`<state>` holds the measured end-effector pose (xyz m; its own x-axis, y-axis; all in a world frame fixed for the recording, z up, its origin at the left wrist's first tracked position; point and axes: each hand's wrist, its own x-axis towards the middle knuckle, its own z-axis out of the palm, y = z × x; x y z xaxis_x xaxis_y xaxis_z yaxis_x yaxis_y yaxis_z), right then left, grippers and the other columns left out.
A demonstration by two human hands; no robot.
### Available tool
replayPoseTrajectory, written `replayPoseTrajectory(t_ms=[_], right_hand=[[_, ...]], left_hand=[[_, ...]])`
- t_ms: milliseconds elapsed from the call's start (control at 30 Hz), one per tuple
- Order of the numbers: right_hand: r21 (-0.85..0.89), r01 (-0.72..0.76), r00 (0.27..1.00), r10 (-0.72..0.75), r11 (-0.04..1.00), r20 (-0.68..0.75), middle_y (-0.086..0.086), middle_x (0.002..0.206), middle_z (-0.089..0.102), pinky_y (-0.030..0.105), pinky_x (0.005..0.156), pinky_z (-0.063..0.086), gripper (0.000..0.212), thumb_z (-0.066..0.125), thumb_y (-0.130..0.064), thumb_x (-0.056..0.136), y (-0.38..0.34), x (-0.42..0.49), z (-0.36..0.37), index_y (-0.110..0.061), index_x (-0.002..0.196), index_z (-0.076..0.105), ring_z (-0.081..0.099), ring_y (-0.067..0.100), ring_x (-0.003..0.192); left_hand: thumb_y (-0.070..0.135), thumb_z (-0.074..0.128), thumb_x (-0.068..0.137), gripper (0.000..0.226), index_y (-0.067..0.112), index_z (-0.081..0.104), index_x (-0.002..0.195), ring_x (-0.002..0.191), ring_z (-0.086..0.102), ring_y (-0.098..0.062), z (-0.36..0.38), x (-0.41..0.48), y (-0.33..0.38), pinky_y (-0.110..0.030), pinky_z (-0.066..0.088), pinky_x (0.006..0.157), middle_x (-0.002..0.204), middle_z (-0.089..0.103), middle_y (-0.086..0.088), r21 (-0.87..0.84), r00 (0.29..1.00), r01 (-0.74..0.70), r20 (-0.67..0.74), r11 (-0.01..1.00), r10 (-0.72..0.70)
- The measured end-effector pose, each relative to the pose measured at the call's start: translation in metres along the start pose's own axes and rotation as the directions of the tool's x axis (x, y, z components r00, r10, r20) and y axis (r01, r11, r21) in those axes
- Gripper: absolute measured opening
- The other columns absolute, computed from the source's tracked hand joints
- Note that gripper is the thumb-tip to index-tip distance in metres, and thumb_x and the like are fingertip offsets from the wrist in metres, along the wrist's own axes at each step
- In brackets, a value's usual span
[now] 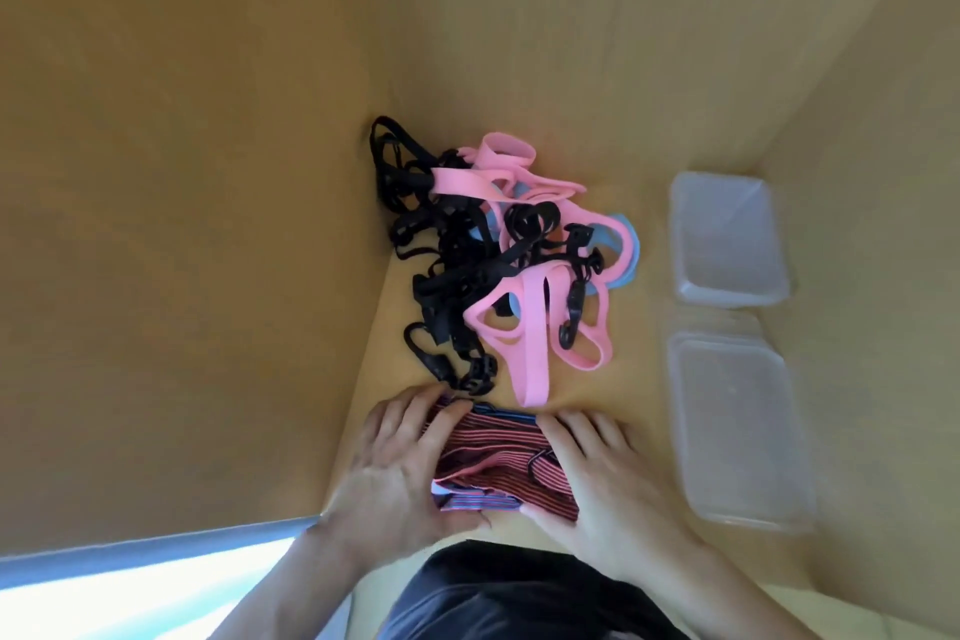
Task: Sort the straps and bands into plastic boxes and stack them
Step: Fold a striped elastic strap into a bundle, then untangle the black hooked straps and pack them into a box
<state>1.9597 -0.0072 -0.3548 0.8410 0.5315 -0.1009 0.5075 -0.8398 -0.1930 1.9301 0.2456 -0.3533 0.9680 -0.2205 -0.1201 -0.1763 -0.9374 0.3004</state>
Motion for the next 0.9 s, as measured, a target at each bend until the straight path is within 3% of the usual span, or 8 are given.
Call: replayPoseTrajectory(t_ms=[133,433,567,667,733,833,900], right_hand=[[0.028,0.006,1.0,-0.006,1.0,-0.005,-0.002,0.127,0.056,0.044,0.091,0.053,0.082,0.052,-0.075,0.079,0.003,0.002,0.006,-0.018,0.137,0.051,0.056,0.025,0.111],[0.07,-0.001,1.0,-0.001,0.998,0.027,-0.002,0.131,0.054,0.043,0.097,0.051,0.084,0.05,-0.077,0.077,0.001,0.005,0.002,-0.021,0.14,0.048,0.053,0.024,0.119],[0.087,-0.023,0.996,0.016,0.996,0.089,-0.003,0.137,0.051,0.043,0.104,0.045,0.086,0.046,-0.076,0.08,-0.001,0.001,-0.004,-0.021,0.145,0.045,0.049,0.025,0.125],[0.077,-0.027,0.992,0.017,0.997,0.125,-0.004,0.142,0.046,0.043,0.111,0.036,0.089,0.042,-0.078,0.08,-0.002,0.001,-0.008,-0.023,0.149,0.039,0.044,0.024,0.131],[0.056,-0.026,0.99,0.018,0.998,0.143,-0.005,0.143,0.044,0.043,0.115,0.03,0.092,0.04,-0.08,0.078,-0.003,0.002,-0.01,-0.024,0.15,0.036,0.04,0.024,0.133],[0.035,-0.031,0.989,0.025,0.999,0.144,-0.003,0.141,0.047,0.047,0.115,0.029,0.096,0.044,-0.082,0.074,-0.003,0.001,-0.011,-0.021,0.149,0.04,0.043,0.026,0.132],[0.022,-0.033,0.992,0.03,0.999,0.126,-0.002,0.137,0.051,0.048,0.113,0.026,0.1,0.049,-0.083,0.07,-0.004,0.0,-0.012,-0.019,0.146,0.045,0.048,0.026,0.129]], left_hand=[[0.089,0.06,0.064,0.1,0.028,0.048,0.143,0.131,0.045,-0.023,0.002,0.003,-0.001,-0.038,0.026,0.113,0.141,0.05,0.004,0.05,1.0,-0.003,0.018,0.999,0.002],[0.085,0.064,0.062,0.101,0.029,0.046,0.145,0.132,0.043,-0.02,-0.006,0.006,-0.001,-0.033,0.023,0.115,0.141,0.047,0.008,-0.041,1.0,0.012,0.007,0.999,-0.012],[0.09,0.059,0.061,0.106,0.037,0.037,0.149,0.138,0.027,-0.005,-0.016,0.005,-0.001,-0.028,0.016,0.12,0.146,0.035,0.02,-0.172,0.997,0.038,0.067,0.984,-0.027],[0.09,0.042,0.075,0.088,0.037,0.04,0.146,0.137,0.025,0.003,-0.028,0.005,0.005,-0.024,0.019,0.117,0.144,0.035,0.025,-0.297,0.999,0.052,0.006,0.953,-0.052],[0.079,0.039,0.087,0.071,0.035,0.046,0.142,0.137,0.028,0.005,-0.037,0.009,0.008,-0.02,0.023,0.113,0.142,0.039,0.024,-0.374,0.993,0.068,-0.061,0.925,-0.098],[0.046,0.059,0.095,0.042,0.027,0.053,0.133,0.132,0.038,0.004,-0.047,0.019,0.008,-0.013,0.028,0.108,0.133,0.047,0.019,-0.458,0.965,0.081,-0.186,0.885,-0.184],[0.025,0.067,0.093,0.04,0.025,0.052,0.13,0.127,0.042,0.002,-0.051,0.028,0.006,-0.013,0.03,0.106,0.127,0.047,0.017,-0.491,0.939,0.1,-0.24,0.866,-0.245]])
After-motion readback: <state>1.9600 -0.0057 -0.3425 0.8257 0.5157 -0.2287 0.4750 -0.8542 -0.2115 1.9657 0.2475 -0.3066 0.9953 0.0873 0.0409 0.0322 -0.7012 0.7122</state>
